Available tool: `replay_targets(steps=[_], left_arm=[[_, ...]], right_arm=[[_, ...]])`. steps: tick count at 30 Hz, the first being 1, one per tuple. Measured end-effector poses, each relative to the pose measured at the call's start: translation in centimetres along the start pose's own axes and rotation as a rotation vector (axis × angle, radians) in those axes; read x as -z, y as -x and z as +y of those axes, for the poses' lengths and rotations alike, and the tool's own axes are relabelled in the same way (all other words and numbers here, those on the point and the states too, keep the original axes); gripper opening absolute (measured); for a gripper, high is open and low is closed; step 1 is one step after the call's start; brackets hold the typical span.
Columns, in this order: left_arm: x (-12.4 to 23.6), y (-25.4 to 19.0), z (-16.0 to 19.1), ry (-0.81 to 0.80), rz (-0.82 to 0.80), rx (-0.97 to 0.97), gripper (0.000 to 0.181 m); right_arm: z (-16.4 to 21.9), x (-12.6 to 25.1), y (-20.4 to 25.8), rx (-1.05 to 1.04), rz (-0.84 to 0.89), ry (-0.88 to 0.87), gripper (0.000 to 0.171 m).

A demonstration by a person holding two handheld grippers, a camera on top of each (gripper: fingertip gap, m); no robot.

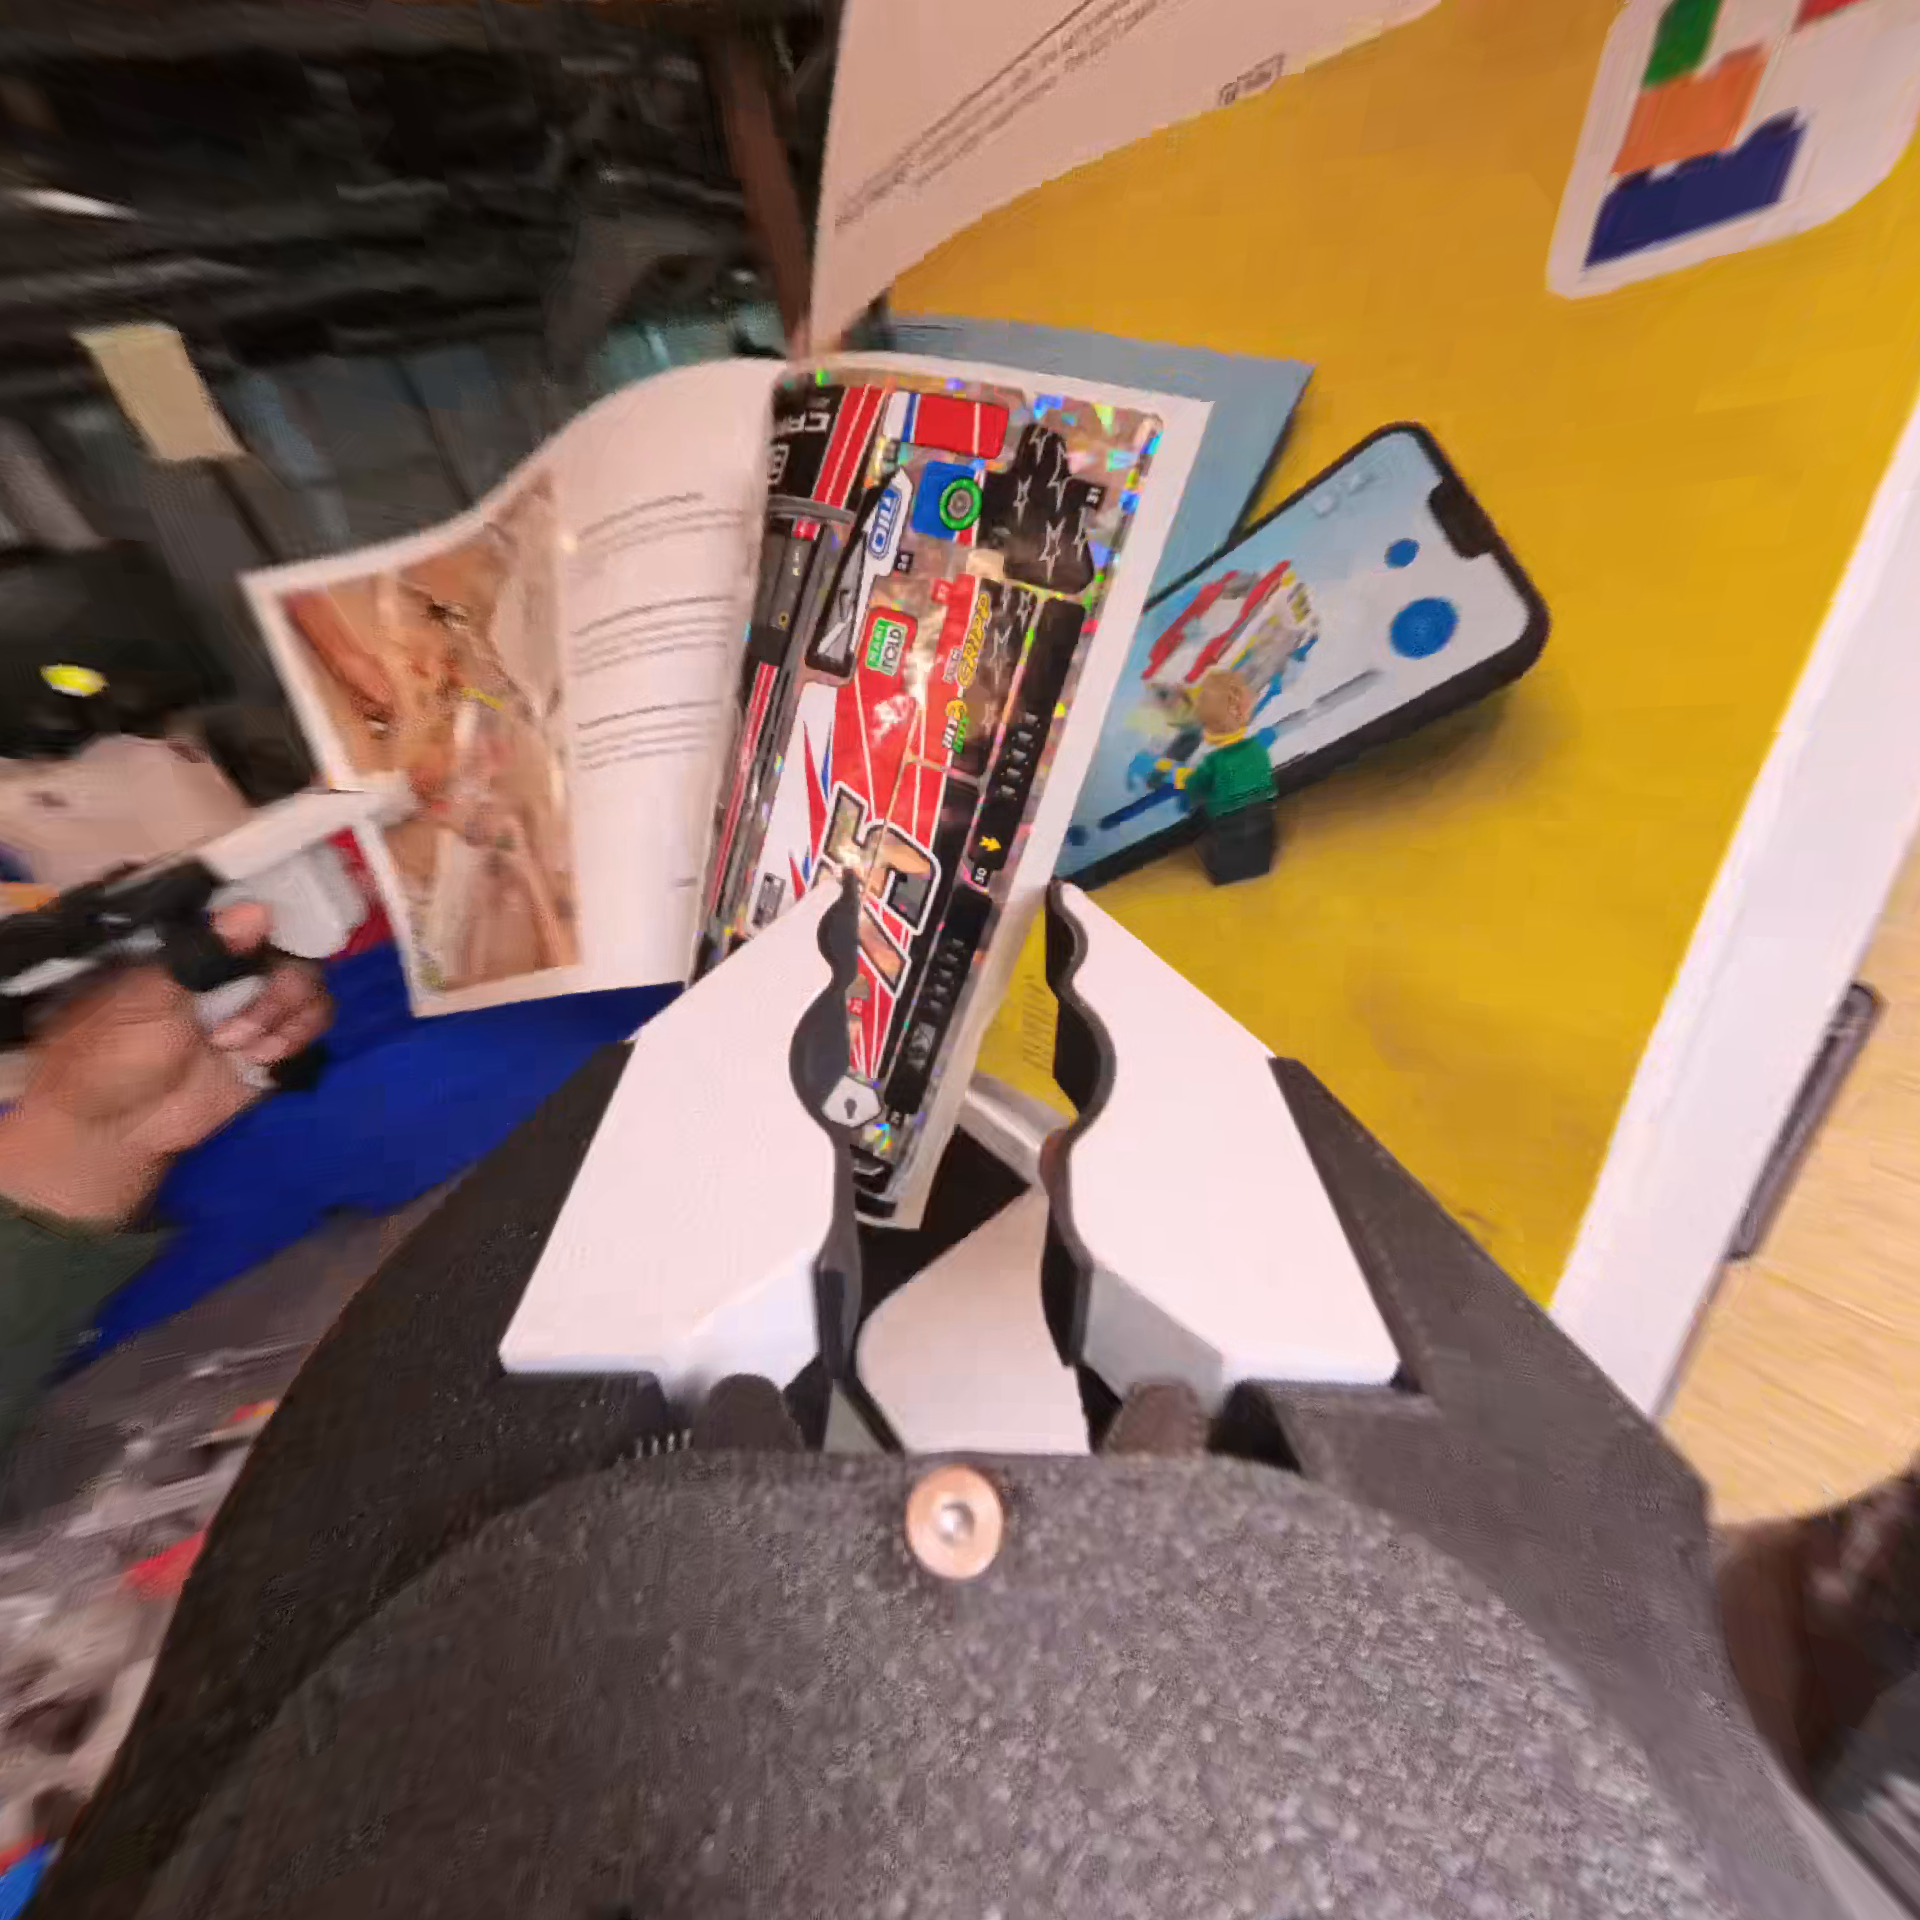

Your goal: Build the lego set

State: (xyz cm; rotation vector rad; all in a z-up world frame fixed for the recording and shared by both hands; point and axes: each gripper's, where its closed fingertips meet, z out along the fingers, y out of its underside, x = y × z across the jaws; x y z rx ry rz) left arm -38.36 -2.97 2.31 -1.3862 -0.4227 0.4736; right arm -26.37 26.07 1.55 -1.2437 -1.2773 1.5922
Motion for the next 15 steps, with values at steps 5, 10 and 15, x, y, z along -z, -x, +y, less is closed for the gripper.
replay_targets(steps=[5, 10, 15], left_arm=[[-0.1, -0.4, 0.3, 0.008, 0.006, -0.002, 0.0], [-0.3, -0.7, 0.5, 0.013, 0.01, -0.008, 0.0], [-0.3, -0.5, 0.8, 0.026, 0.001, -0.015, 0.0]], right_arm=[[1.1, 2.0, 4.4, -0.254, -0.448, -0.014, 0.039], [2.7, 2.1, 5.6, -0.271, -0.527, -0.011, 0.041], [3.1, 0.4, 3.9, 0.021, -0.234, 0.058, 0.0]])
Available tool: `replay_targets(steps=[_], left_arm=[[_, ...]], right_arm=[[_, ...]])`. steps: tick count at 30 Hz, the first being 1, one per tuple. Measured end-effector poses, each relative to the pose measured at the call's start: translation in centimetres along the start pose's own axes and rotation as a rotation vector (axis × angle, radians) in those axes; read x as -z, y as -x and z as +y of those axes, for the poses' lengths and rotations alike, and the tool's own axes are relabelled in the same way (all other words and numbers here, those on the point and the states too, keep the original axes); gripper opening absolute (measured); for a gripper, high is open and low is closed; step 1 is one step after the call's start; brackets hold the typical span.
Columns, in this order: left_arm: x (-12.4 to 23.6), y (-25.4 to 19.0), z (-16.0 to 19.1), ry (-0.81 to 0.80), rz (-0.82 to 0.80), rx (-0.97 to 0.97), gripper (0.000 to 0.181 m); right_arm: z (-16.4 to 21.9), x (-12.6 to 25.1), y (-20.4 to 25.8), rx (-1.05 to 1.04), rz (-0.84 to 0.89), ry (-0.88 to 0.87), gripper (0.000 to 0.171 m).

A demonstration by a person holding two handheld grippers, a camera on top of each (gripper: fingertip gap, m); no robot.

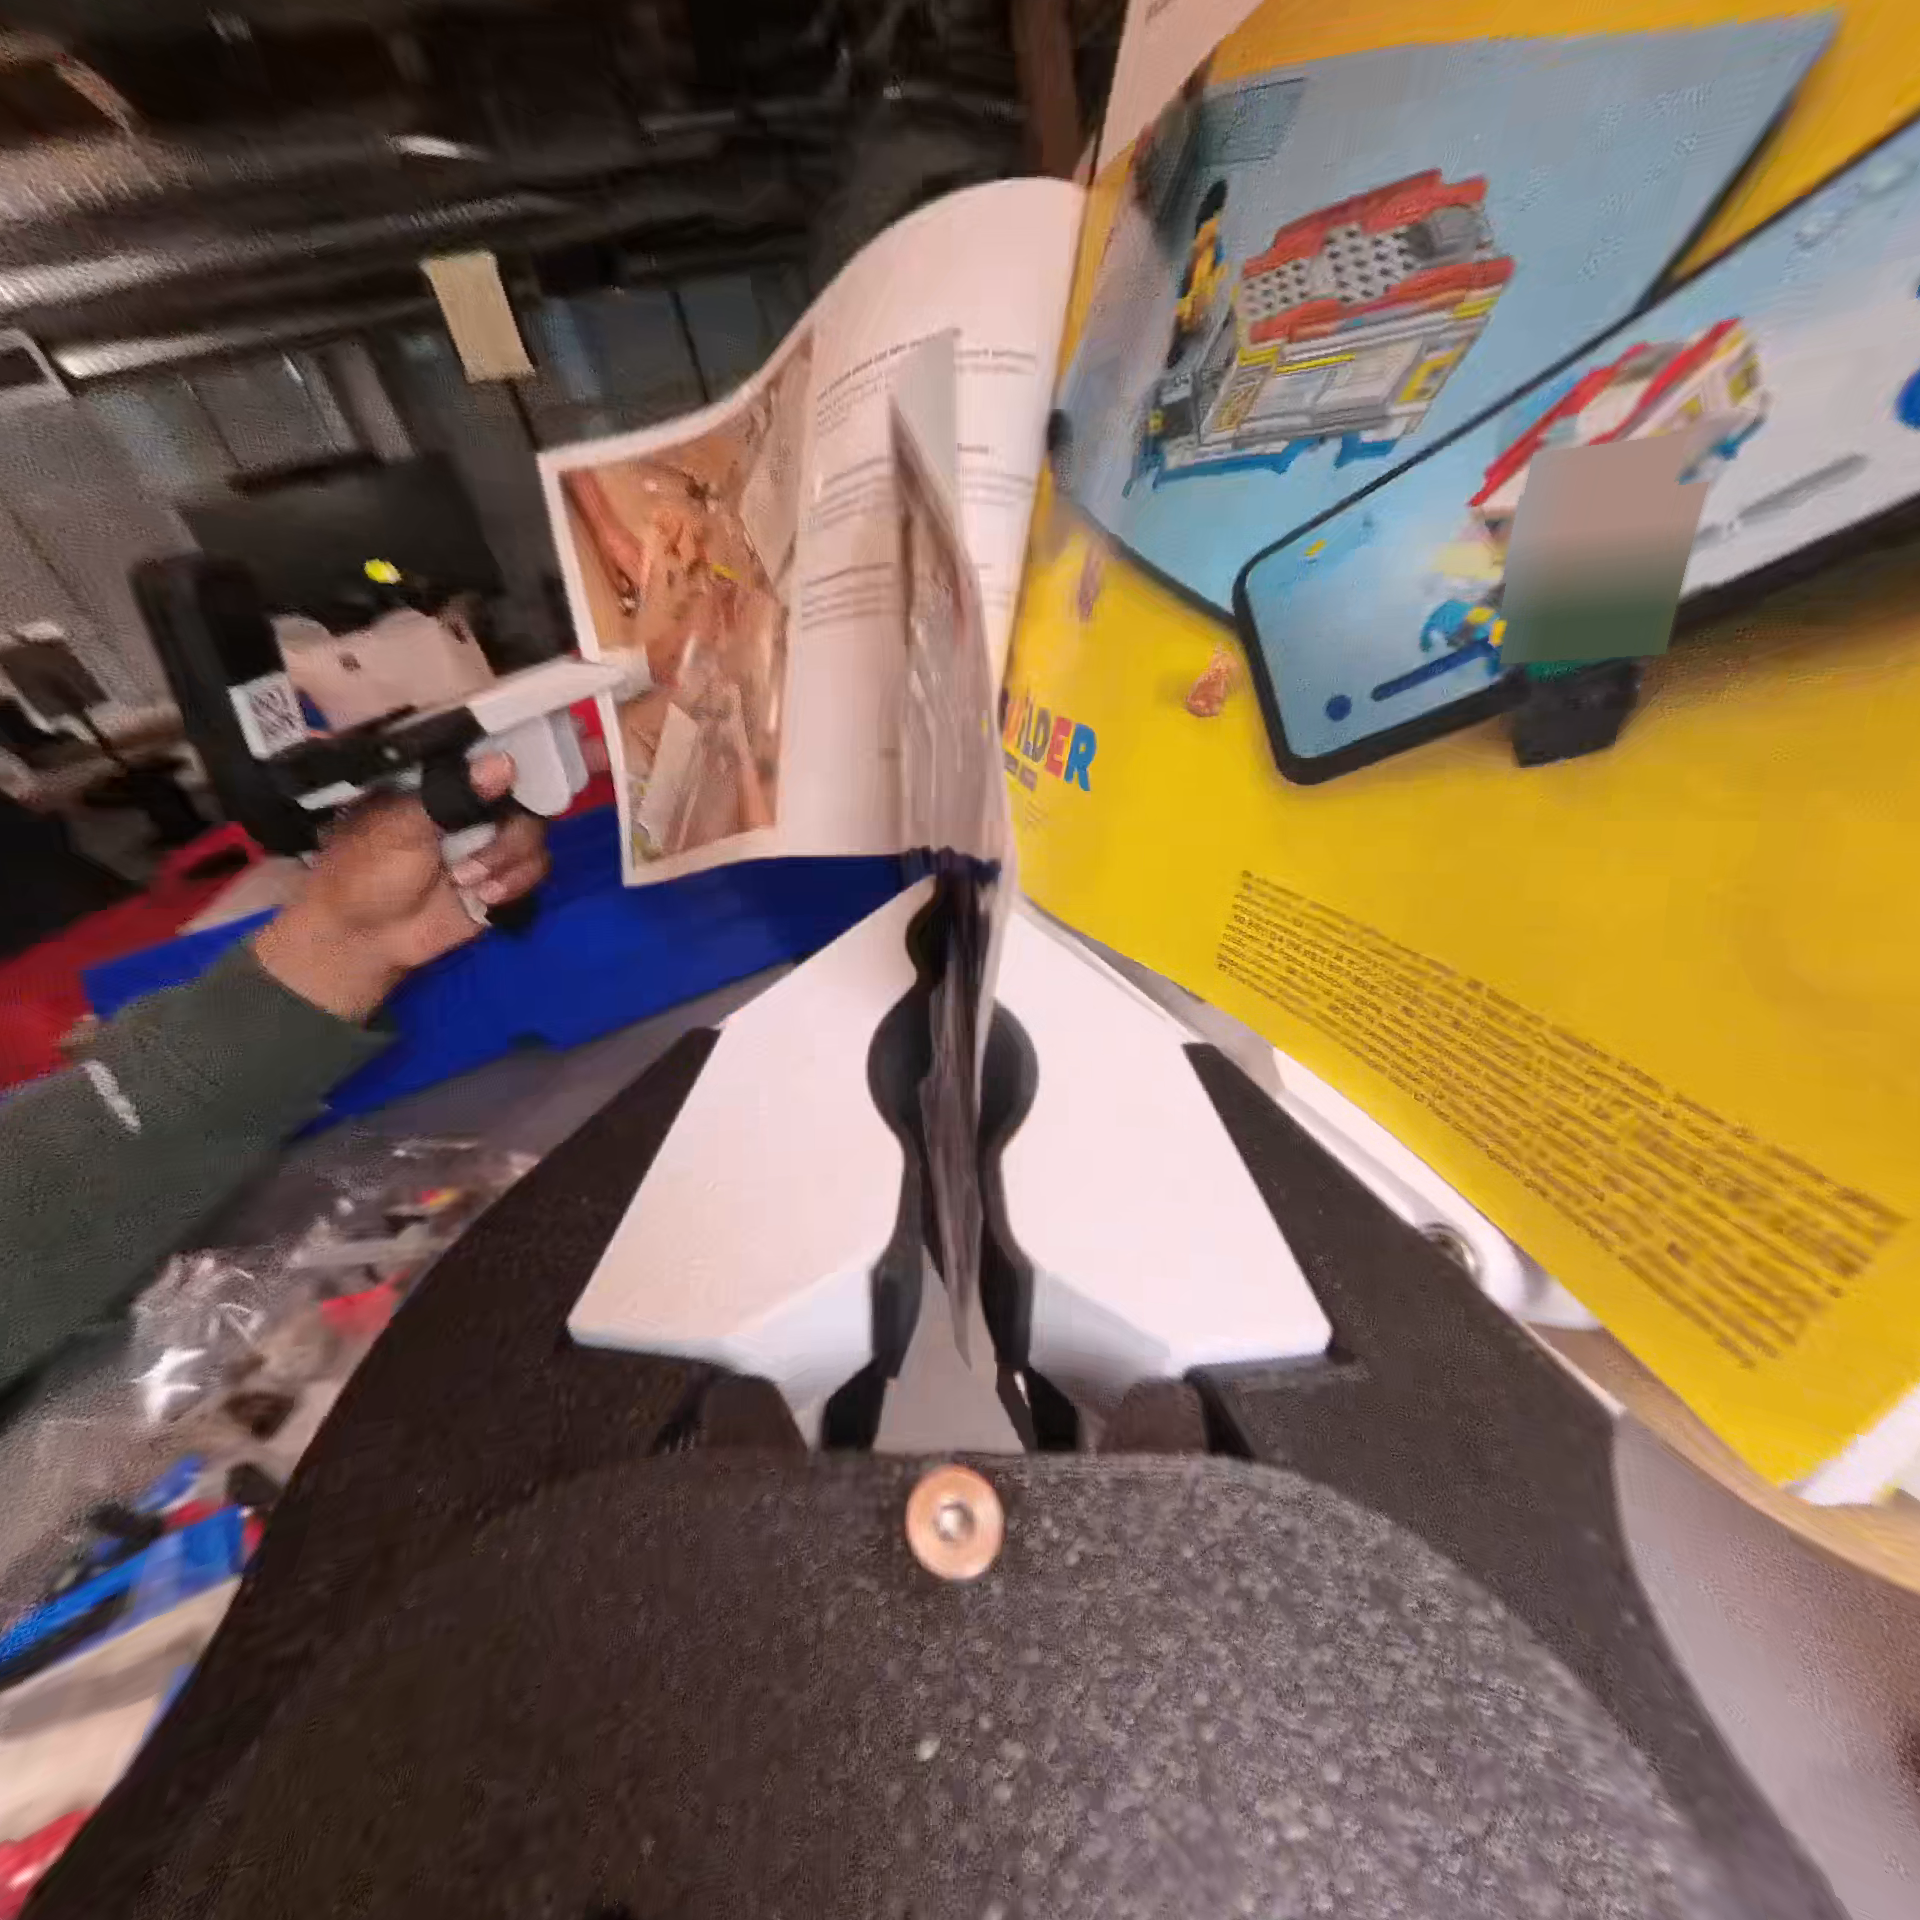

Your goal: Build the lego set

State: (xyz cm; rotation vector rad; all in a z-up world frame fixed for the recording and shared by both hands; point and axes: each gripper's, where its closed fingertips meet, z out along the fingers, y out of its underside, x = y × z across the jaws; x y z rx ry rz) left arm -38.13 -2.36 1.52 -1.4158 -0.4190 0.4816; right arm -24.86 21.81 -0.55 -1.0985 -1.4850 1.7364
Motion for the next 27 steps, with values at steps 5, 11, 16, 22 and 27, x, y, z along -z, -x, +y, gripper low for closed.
replay_targets(steps=[5, 11, 16, 22, 27], left_arm=[[0.2, -0.1, -0.1, -0.003, 0.013, 0.001, 0.0], [0.1, -1.2, -0.3, 0.01, 0.041, -0.008, 0.0], [0.5, -3.8, -1.6, 0.0, 0.127, 0.015, 0.0], [1.7, -6.8, -3.9, -0.034, 0.175, -0.03, 0.0], [2.1, -7.8, -4.2, -0.038, 0.177, -0.022, 0.0]], right_arm=[[-1.6, 2.1, 2.9, 0.053, 0.015, 0.008, 0.0], [-3.9, 6.4, 8.4, 0.1, -0.024, -0.021, 0.0], [-7.9, 9.0, 13.5, 0.146, -0.064, -0.141, 0.0], [-10.5, 11.2, 18.8, 0.097, -0.261, -0.264, 0.0], [-8.4, 11.5, 16.1, -0.128, -0.2, -0.288, 0.0]])
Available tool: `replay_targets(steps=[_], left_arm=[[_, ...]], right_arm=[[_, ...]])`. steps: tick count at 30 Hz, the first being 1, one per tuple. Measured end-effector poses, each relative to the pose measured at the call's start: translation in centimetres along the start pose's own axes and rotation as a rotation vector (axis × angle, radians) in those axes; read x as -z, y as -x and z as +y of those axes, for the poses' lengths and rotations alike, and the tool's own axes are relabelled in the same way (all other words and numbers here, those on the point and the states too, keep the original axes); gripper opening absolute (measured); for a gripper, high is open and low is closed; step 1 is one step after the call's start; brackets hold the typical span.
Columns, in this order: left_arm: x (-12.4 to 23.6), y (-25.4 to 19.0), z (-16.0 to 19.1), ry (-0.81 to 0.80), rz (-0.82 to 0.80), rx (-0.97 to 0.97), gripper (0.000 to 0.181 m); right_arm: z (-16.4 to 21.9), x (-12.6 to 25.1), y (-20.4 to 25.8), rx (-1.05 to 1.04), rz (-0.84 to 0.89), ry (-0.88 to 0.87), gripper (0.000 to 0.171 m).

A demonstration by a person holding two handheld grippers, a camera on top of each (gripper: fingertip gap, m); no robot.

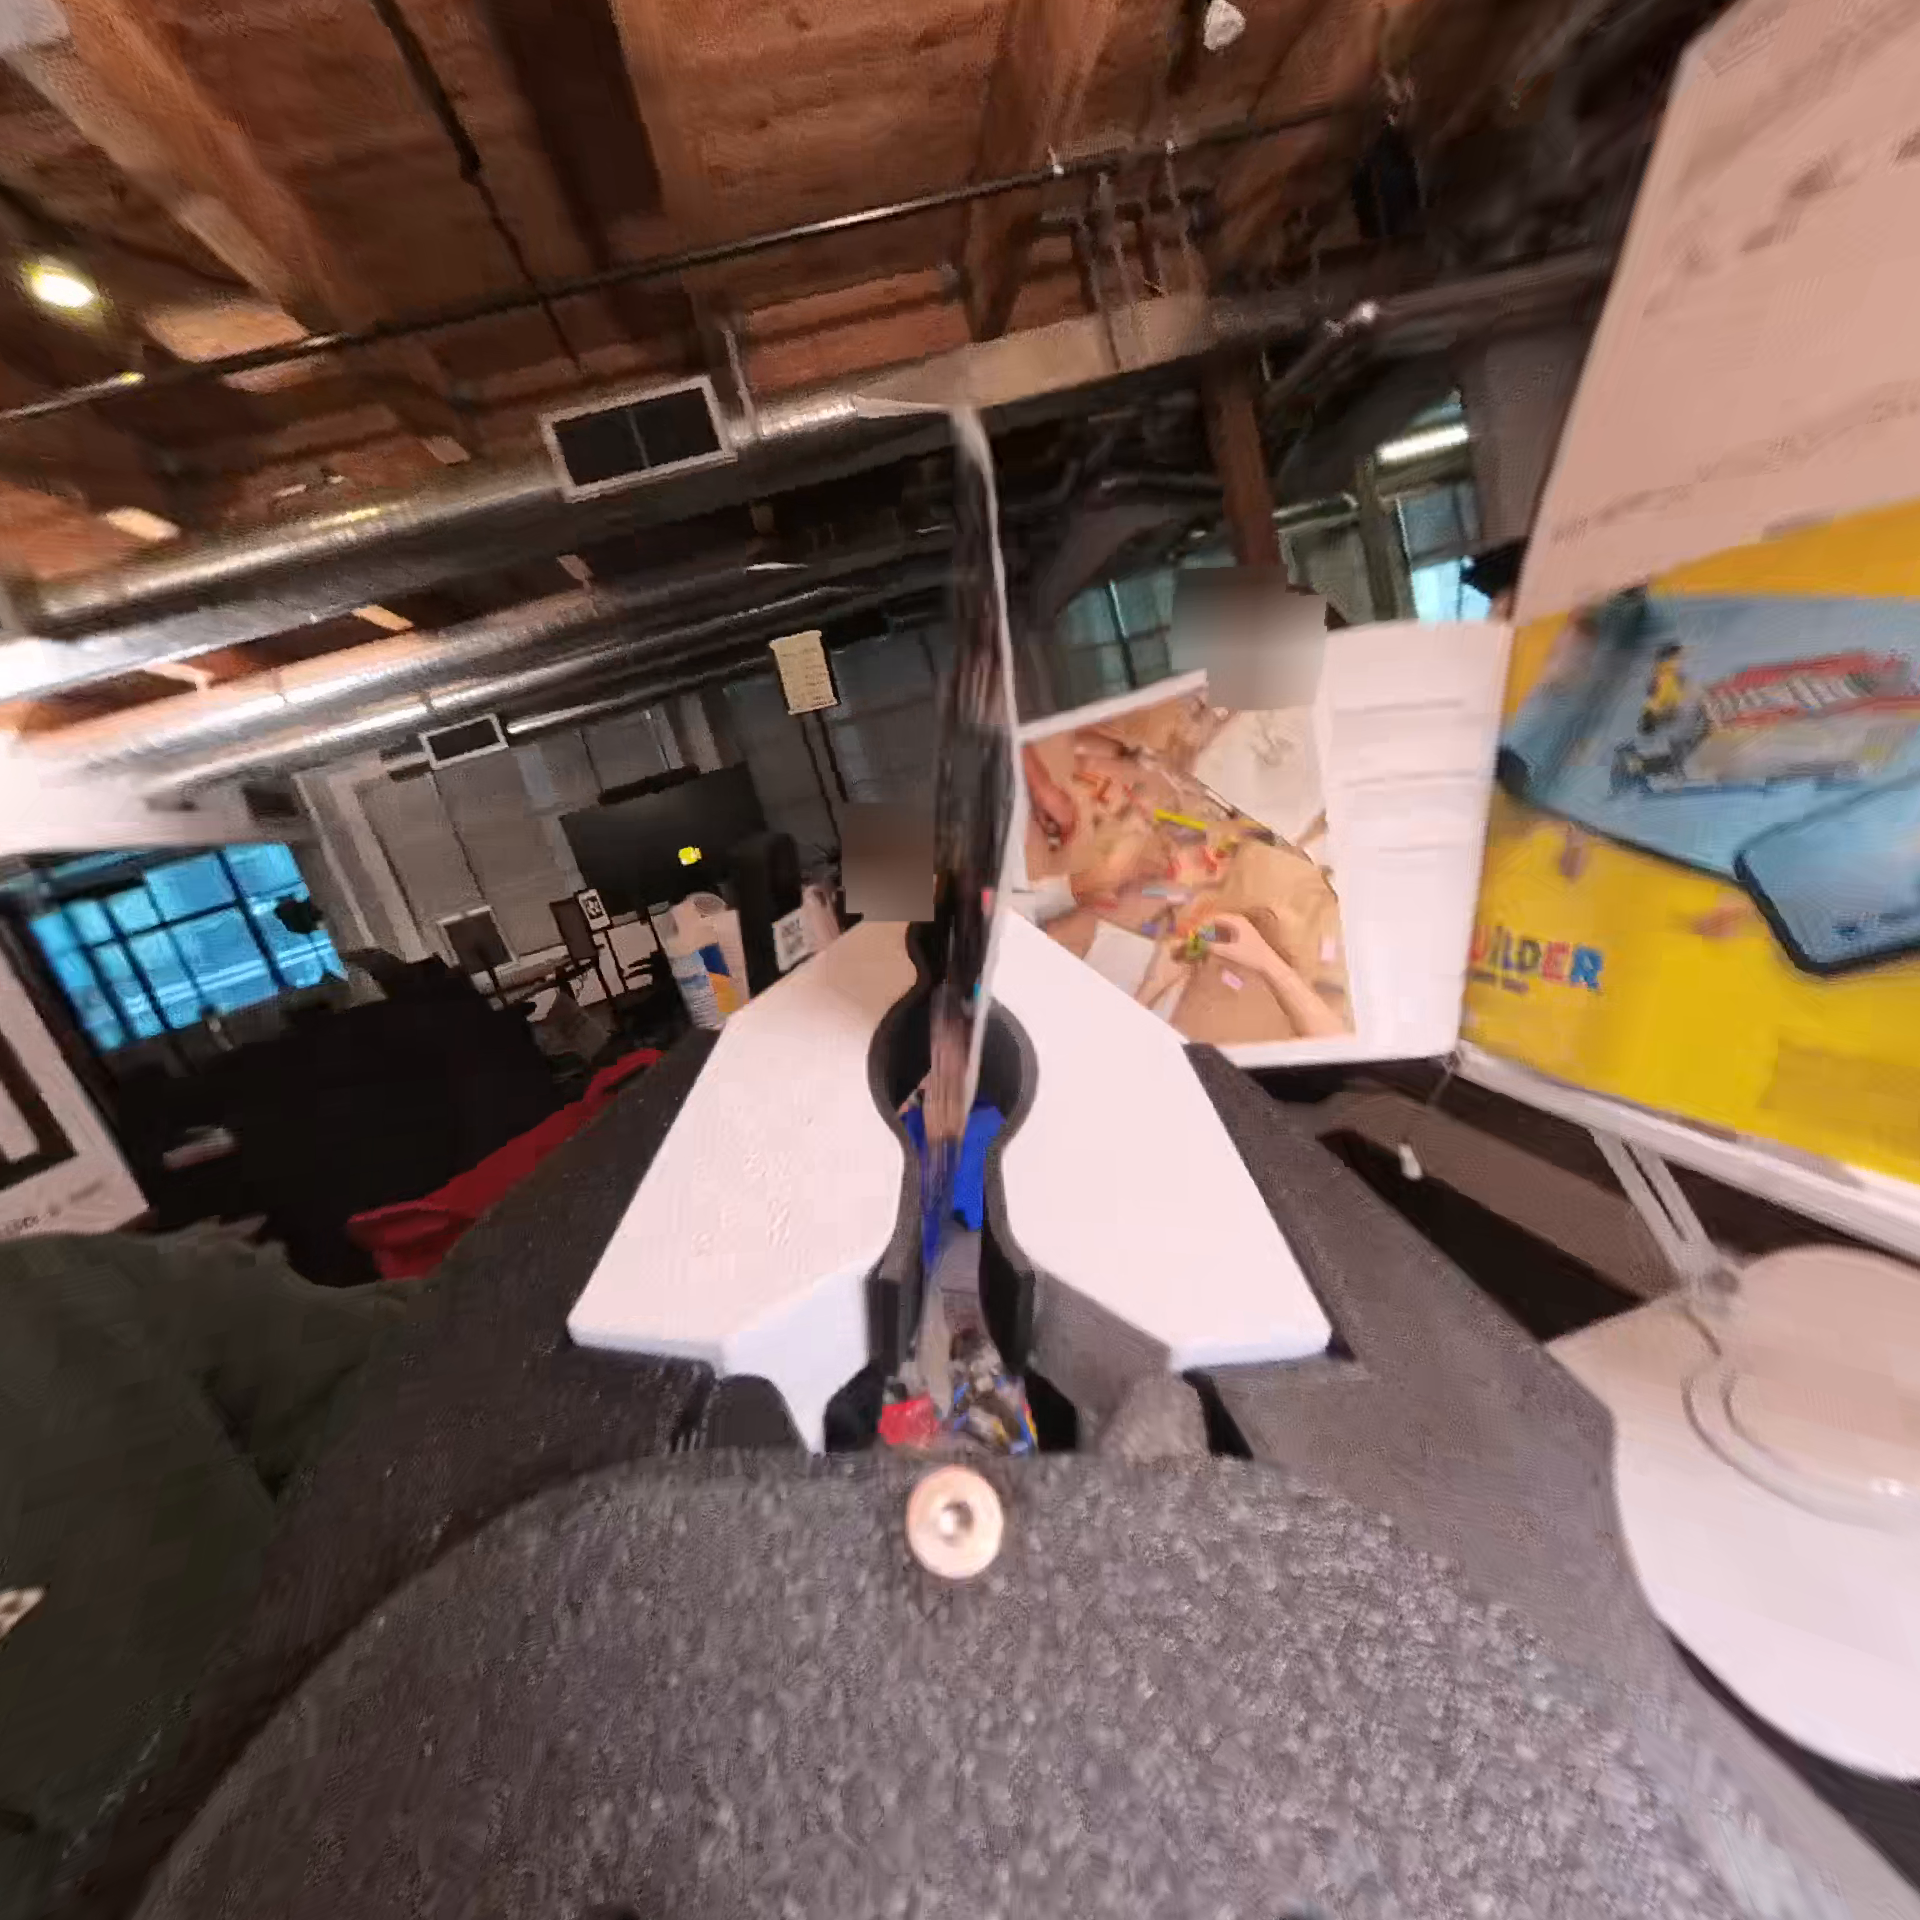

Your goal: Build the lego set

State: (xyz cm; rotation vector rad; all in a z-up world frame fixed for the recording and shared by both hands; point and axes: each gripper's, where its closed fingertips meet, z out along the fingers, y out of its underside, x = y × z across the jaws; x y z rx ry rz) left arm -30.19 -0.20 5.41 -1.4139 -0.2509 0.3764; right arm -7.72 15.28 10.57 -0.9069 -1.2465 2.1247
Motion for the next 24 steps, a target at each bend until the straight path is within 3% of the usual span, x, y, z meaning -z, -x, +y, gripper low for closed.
replay_targets(steps=[7, 10, 13, 21, 24], left_arm=[[0.2, 0.0, 0.0, 0.003, -0.027, -0.021, 0.0], [0.2, 0.3, 0.2, 0.007, -0.034, -0.026, 0.0], [0.2, 0.4, 0.4, 0.009, -0.034, -0.022, 0.0], [0.0, 0.3, 0.6, 0.011, -0.032, -0.03, 0.0], [0.2, 0.3, 0.4, 0.008, -0.031, -0.029, 0.0]], right_arm=[[16.2, 3.2, -12.1, -0.497, 0.448, 0.068, 0.0], [21.1, 4.8, -15.9, -0.583, 0.599, 0.076, 0.0], [23.0, 5.6, -18.4, -0.636, 0.695, 0.063, 0.0], [22.4, 3.0, -21.1, -0.557, 0.817, 0.033, 0.001], [23.6, 1.7, -20.9, -0.574, 0.777, 0.126, 0.028]])
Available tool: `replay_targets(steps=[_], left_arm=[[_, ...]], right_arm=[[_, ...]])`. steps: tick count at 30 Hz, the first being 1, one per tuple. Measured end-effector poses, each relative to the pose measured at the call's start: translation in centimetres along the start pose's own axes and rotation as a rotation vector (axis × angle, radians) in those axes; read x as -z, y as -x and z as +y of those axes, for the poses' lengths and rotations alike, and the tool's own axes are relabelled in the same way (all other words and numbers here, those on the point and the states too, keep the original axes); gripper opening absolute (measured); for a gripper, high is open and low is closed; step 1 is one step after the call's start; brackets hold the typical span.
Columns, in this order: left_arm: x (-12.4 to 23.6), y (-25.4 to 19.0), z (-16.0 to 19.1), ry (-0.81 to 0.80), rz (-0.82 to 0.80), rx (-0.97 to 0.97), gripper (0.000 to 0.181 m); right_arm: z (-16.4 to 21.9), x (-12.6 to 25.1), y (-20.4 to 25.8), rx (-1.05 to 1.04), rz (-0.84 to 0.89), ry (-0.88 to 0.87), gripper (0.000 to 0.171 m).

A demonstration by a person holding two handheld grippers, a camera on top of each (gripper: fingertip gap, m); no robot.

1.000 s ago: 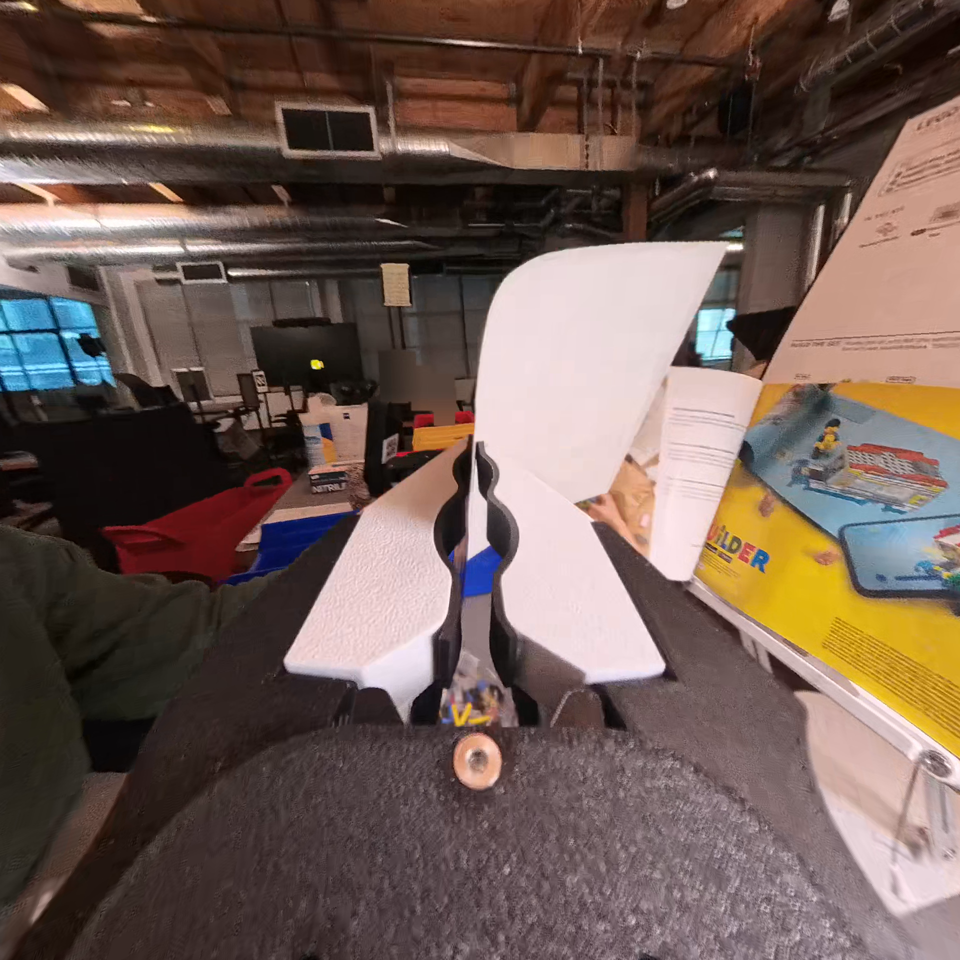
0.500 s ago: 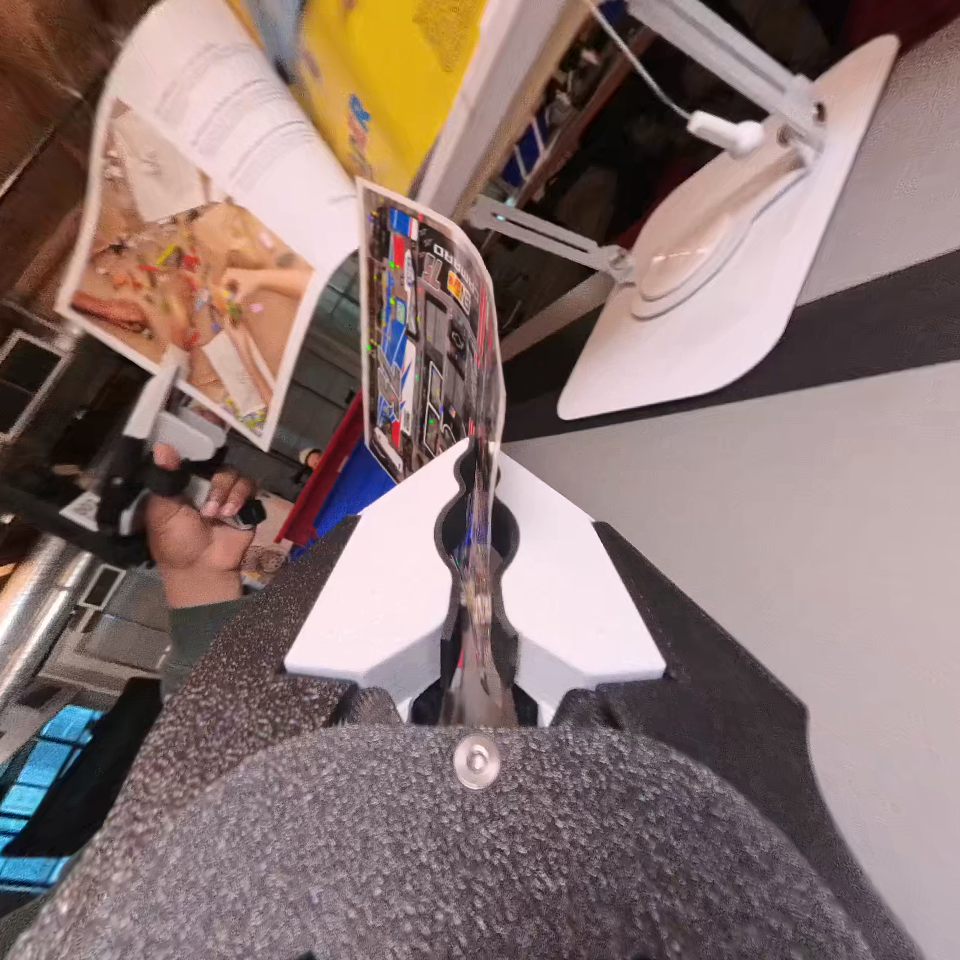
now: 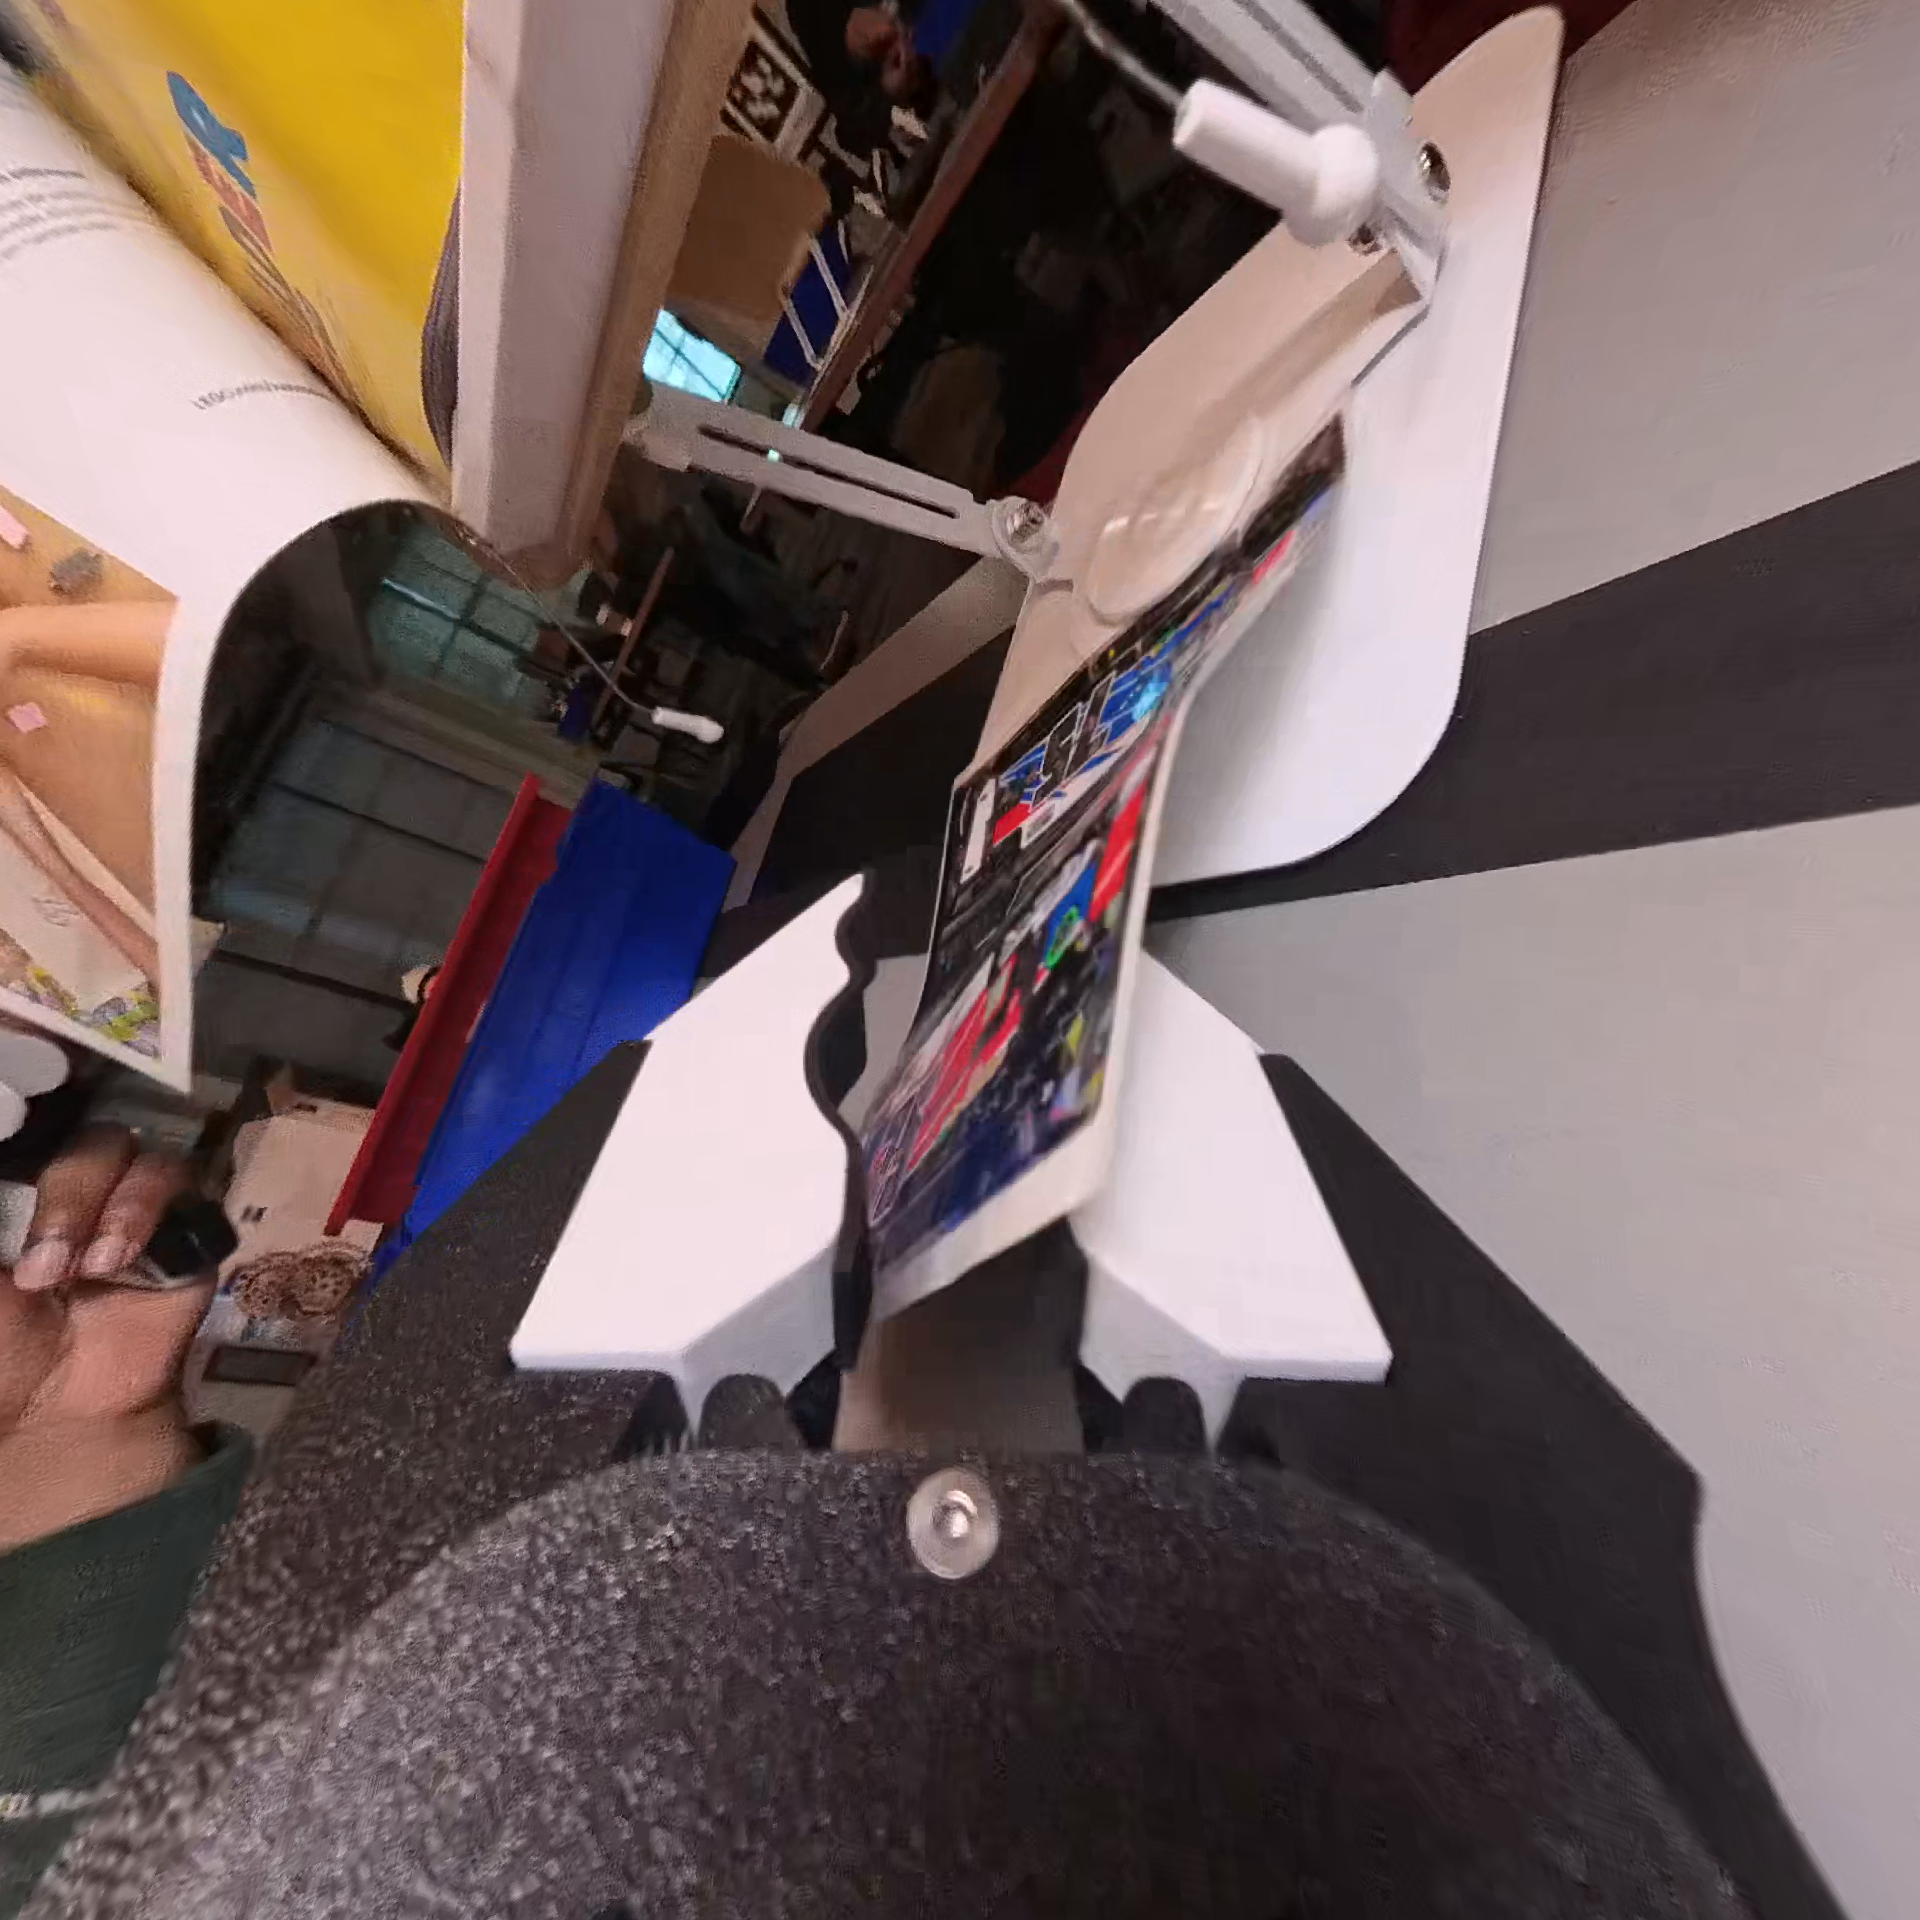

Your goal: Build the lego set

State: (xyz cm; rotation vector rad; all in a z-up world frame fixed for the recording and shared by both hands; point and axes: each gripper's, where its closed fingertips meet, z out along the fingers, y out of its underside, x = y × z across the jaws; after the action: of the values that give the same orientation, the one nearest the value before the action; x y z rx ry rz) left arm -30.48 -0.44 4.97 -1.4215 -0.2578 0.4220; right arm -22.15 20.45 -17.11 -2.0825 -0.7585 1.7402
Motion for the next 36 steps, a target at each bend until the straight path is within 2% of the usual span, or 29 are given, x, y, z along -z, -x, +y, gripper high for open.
replay_targets(steps=[2, 6, 11, 14, 18, 24, 29, 32, 36], left_arm=[[0.1, 0.2, -0.1, -0.004, -0.002, 0.001, 0.0], [0.3, 0.6, -0.3, -0.011, -0.005, 0.012, 0.0], [-0.1, 0.6, 0.2, 0.0, -0.002, 0.015, 0.0], [-0.4, 0.2, 0.7, 0.014, 0.001, 0.007, 0.0], [-0.7, -0.1, 1.3, 0.029, 0.001, -0.008, 0.0], [-0.9, -0.1, 1.7, 0.038, 0.001, -0.009, 0.0], [-1.2, -0.2, 2.1, 0.046, 0.005, -0.012, 0.0], [-1.2, -0.4, 2.1, 0.048, 0.007, -0.018, 0.0], [-1.0, -0.2, 1.8, 0.039, 0.003, -0.018, 0.0]], right_arm=[[1.6, 0.0, 0.3, -0.02, -0.032, 0.137, 0.058], [2.1, 2.7, 0.3, 0.105, -0.026, 0.234, 0.07], [1.2, 5.6, -0.6, 0.208, -0.012, 0.273, 0.056], [0.3, 5.7, -1.2, 0.197, -0.003, 0.276, 0.045], [0.0, 5.0, -2.5, 0.241, 0.047, 0.308, 0.038], [0.0, 4.7, -3.6, 0.268, 0.089, 0.299, 0.0], [-0.1, 4.0, -3.0, 0.375, 0.099, 0.243, 0.0], [0.4, 2.9, -0.4, 0.617, 0.059, 0.243, 0.0], [2.2, 2.5, 6.5, 1.038, -0.168, 0.187, 0.0]])
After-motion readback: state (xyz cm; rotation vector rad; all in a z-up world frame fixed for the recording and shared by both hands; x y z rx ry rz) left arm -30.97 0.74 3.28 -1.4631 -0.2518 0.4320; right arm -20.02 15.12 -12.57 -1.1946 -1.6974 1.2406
